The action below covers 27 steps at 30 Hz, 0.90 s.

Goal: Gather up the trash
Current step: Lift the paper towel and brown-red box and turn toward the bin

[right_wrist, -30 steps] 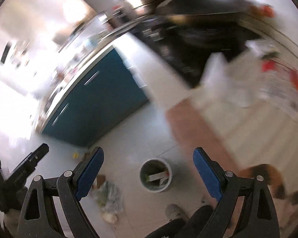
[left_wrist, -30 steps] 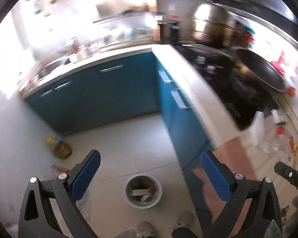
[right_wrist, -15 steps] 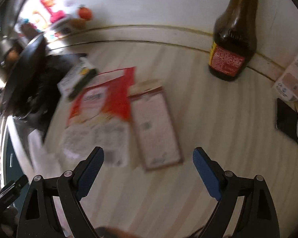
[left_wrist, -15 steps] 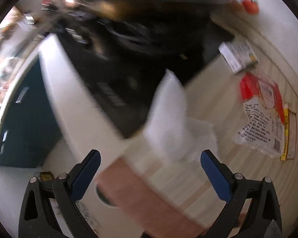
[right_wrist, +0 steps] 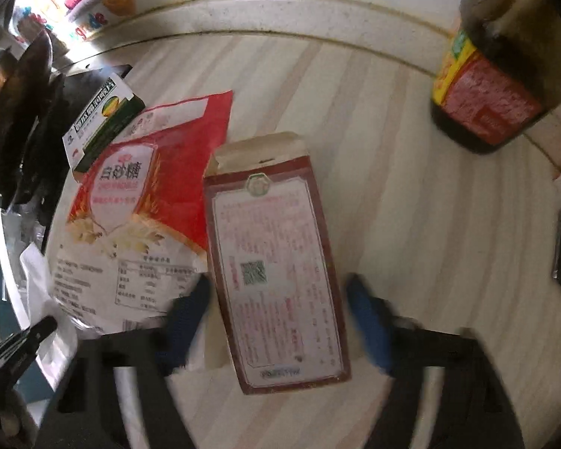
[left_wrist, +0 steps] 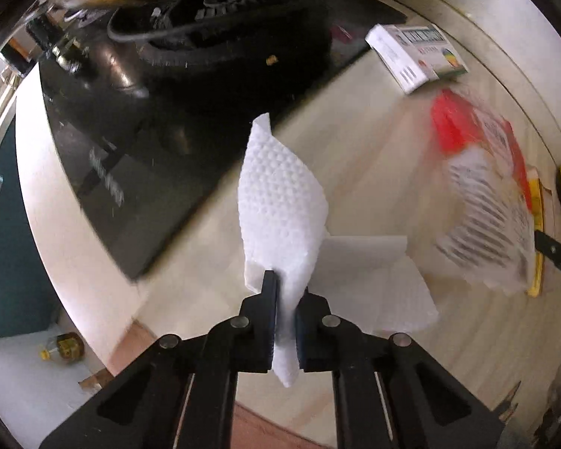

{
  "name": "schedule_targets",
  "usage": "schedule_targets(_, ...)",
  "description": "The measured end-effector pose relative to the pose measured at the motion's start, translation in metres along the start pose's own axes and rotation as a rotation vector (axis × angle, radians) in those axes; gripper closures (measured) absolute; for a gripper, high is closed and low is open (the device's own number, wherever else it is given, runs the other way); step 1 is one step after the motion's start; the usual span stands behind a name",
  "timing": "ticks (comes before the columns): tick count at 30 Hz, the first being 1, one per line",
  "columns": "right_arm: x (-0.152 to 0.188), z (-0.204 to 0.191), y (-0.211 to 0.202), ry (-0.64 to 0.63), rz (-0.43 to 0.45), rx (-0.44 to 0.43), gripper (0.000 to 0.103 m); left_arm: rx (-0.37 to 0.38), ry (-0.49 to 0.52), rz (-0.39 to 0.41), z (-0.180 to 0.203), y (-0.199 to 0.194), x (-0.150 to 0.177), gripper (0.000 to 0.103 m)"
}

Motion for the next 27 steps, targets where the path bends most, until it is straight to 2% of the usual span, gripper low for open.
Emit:
schedule_targets(5,0.028,0.015,-0.010,-0.007,-0.035,-0.009,0.041,0.031,0.014,-0.018,0.021,-0.010,0.048,0.099)
schedule_targets(9,0.076,0.024,-0.023,-0.042,-0.086,-0.012,0.041,0.064,0.033,-0.049,0.042,-0.017,0.093,0.099)
schedule_targets(13,0.114,0.025,-0.033,-0.108,-0.111,0.019,0.041,0.027,0.090,-0.035,0.055,-0.018,0.098,0.096)
schedule_targets(17,0.122,0.021,-0.034,-0.147,-0.105,0.060,0.039,0.035,0.090,-0.031,0.066,-0.017,0.088,0.091)
schedule_targets(20,0.125,0.015,-0.033,-0.159,-0.114,0.069,0.032,0.031,0.096,-0.020,0.074,-0.018,0.078,0.092)
schedule_targets(22,0.125,0.010,-0.032,-0.184,-0.106,0.091,0.034,0.036,0.097,-0.010,0.059,-0.023,0.079,0.095)
schedule_targets(23,0.126,0.008,-0.034,-0.193,-0.089,0.090,0.039,0.037,0.100,-0.003,0.055,-0.028,0.087,0.100)
schedule_targets(24,0.128,0.006,-0.036,-0.193,-0.076,0.089,0.042,0.045,0.101,0.011,0.056,-0.033,0.087,0.100)
schedule_targets(27,0.133,0.005,-0.043,-0.164,-0.073,0.048,0.043,0.040,0.099,0.053,0.052,-0.053,0.089,0.101)
Point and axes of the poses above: each gripper's, at about its wrist camera, not at the fingertips, and y roughly the way its jaws point, z to its right, x to its underside, the point moved 10 cm from there along y, roughly the way its jaws point, and after that the axes turned 5 degrees about z, right-handed, at the moved point
